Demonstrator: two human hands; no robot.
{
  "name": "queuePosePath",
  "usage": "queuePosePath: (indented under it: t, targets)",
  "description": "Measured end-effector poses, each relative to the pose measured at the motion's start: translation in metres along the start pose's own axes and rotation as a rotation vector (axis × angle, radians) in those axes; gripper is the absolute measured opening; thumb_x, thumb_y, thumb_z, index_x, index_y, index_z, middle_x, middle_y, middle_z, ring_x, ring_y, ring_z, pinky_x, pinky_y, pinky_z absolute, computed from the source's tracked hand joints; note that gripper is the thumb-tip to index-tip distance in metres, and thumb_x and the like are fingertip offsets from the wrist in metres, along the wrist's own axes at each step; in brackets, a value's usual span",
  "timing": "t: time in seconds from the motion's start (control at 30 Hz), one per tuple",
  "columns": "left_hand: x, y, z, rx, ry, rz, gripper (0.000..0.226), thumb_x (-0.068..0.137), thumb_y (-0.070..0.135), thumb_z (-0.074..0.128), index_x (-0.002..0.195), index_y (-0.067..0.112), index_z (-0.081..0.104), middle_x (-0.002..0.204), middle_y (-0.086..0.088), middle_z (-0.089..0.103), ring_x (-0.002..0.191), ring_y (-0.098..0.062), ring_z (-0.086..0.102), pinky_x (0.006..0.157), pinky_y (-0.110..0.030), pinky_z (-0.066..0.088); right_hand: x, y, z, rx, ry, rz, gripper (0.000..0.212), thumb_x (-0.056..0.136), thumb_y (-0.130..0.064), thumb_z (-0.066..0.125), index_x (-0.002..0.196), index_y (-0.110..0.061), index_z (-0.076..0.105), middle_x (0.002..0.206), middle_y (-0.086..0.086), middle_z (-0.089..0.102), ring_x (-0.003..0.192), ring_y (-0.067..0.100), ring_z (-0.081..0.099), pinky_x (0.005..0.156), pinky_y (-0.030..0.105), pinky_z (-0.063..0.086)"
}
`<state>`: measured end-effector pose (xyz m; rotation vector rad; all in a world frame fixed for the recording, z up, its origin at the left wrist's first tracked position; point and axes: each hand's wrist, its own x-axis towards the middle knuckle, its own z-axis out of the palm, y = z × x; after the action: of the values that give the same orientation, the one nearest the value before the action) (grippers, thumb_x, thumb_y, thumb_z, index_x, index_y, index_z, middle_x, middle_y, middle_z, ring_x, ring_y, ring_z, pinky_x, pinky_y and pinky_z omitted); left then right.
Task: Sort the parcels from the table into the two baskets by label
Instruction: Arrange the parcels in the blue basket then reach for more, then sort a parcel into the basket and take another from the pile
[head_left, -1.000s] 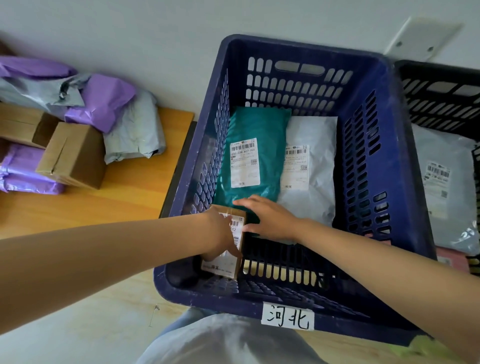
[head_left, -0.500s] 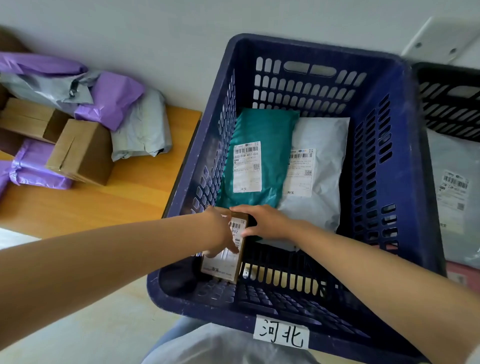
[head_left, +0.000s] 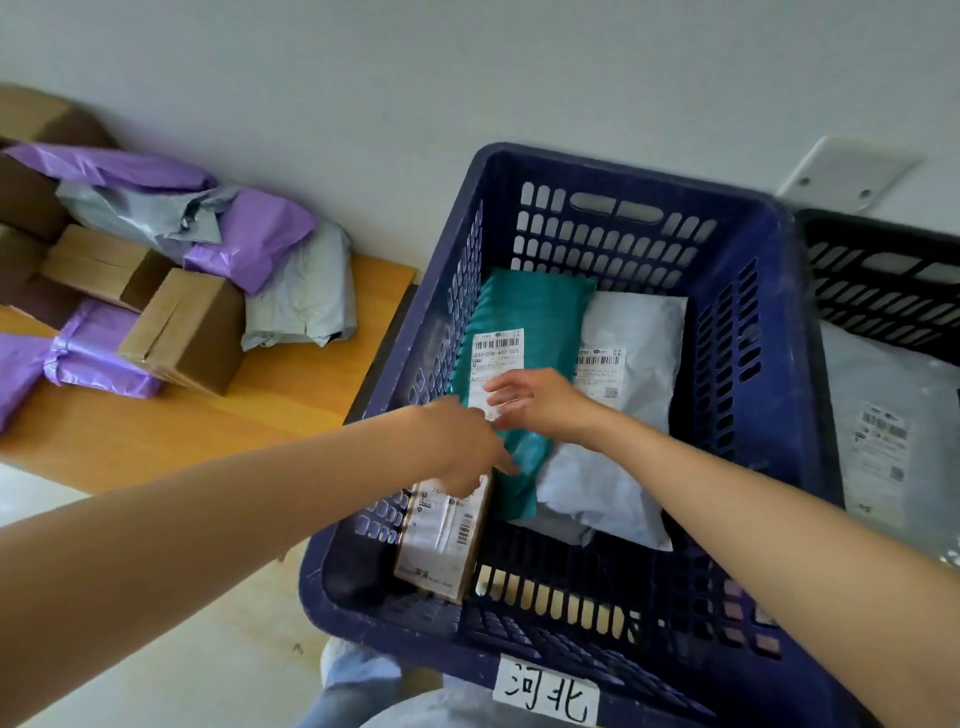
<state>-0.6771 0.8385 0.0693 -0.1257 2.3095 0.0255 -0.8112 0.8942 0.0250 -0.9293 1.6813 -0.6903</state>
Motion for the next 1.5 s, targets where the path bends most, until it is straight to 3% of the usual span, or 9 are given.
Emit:
queuePosePath:
  t: [0.17, 0.37, 0.53, 0.8, 0.9, 1.07, 1.27, 1.37, 1.5]
  targets:
    - [-0.031, -0.027, -0.036, -0.053, 0.403, -0.135, 0.049, 0.101, 0.037, 0.038, 0.149, 0.036, 0.027, 0.156, -0.006, 0.028, 0.143, -0.028, 0.026, 0.116, -0.049, 0.021, -0.013, -0.041, -0.029, 0.106, 0.236, -0.103, 0.032, 0.086, 0.001, 0.066, 0.117, -0.007, 0.063, 0.116, 0.014, 0.067, 0.1, 0.019, 0.064, 0.092, 0.033, 0.054]
    - [-0.097, -0.075, -0.04, -0.297, 0.779, -0.228, 0.046, 0.101, 0.033, 0.038, 0.147, 0.035, 0.033, 0.146, -0.004, 0.042, 0.136, -0.026, 0.037, 0.108, -0.04, 0.033, -0.024, -0.115, -0.014, 0.333, 0.448, -0.207, 0.022, 0.091, -0.014, 0.065, 0.112, -0.01, 0.068, 0.108, 0.01, 0.071, 0.102, 0.022, 0.068, 0.093, 0.036, 0.054]
    - [-0.144, -0.127, 0.0, -0.468, 0.839, -0.284, 0.046, 0.101, 0.033, 0.043, 0.146, 0.035, 0.035, 0.156, -0.001, 0.03, 0.14, -0.025, 0.034, 0.11, -0.04, 0.036, -0.014, -0.171, 0.037, 0.368, 0.5, -0.28, 0.021, 0.093, -0.016, 0.061, 0.114, -0.013, 0.066, 0.108, 0.007, 0.071, 0.102, 0.02, 0.067, 0.09, 0.032, 0.054]
    - [-0.22, -0.2, 0.115, -0.704, 0.916, -0.315, 0.046, 0.099, 0.029, 0.048, 0.144, 0.032, 0.04, 0.144, -0.002, 0.047, 0.113, -0.02, 0.056, 0.093, -0.03, 0.047, 0.025, -0.225, 0.16, 0.356, 0.483, -0.279, 0.018, 0.091, -0.013, 0.063, 0.109, -0.014, 0.067, 0.109, 0.008, 0.069, 0.102, 0.02, 0.066, 0.084, 0.029, 0.055]
    - [-0.244, -0.216, 0.153, -0.846, 0.941, -0.327, 0.044, 0.099, 0.023, 0.048, 0.142, 0.03, 0.044, 0.127, -0.008, 0.061, 0.098, -0.02, 0.059, 0.089, -0.037, 0.05, 0.042, -0.229, 0.204, 0.306, 0.455, -0.248, 0.016, 0.092, -0.013, 0.061, 0.107, -0.016, 0.068, 0.109, 0.008, 0.069, 0.102, 0.022, 0.066, 0.089, 0.035, 0.055]
    - [-0.26, -0.242, 0.21, -1.055, 0.979, -0.376, 0.043, 0.098, 0.015, 0.047, 0.141, 0.024, 0.047, 0.134, -0.003, 0.057, 0.125, -0.021, 0.051, 0.094, -0.027, 0.041, 0.064, -0.226, 0.261, 0.245, 0.43, -0.157, 0.02, 0.096, -0.011, 0.054, 0.113, -0.014, 0.064, 0.114, 0.007, 0.065, 0.105, 0.02, 0.062, 0.082, 0.029, 0.053]
    - [-0.244, -0.273, 0.265, -1.252, 0.934, -0.472, 0.046, 0.097, 0.012, 0.051, 0.142, 0.023, 0.046, 0.118, -0.006, 0.057, 0.09, -0.023, 0.058, 0.075, -0.034, 0.05, 0.091, -0.223, 0.297, 0.25, 0.379, -0.082, 0.018, 0.094, -0.013, 0.058, 0.111, -0.014, 0.063, 0.112, 0.008, 0.064, 0.106, 0.02, 0.061, 0.09, 0.034, 0.053]
    - [-0.231, -0.287, 0.28, -1.363, 0.884, -0.496, 0.047, 0.095, 0.009, 0.053, 0.141, 0.018, 0.045, 0.113, -0.011, 0.058, 0.089, -0.026, 0.059, 0.077, -0.04, 0.052, 0.114, -0.22, 0.306, 0.227, 0.361, -0.058, 0.022, 0.094, -0.012, 0.058, 0.115, -0.012, 0.062, 0.112, 0.007, 0.064, 0.105, 0.019, 0.06, 0.09, 0.034, 0.052]
    - [-0.212, -0.318, 0.291, -1.385, 0.831, -0.565, 0.045, 0.096, 0.008, 0.053, 0.14, 0.016, 0.046, 0.132, -0.014, 0.054, 0.105, -0.024, 0.055, 0.063, -0.015, 0.046, 0.15, -0.218, 0.315, 0.225, 0.35, -0.031, 0.031, 0.093, -0.012, 0.058, 0.125, -0.01, 0.059, 0.122, 0.008, 0.06, 0.112, 0.021, 0.057, 0.092, 0.035, 0.051]
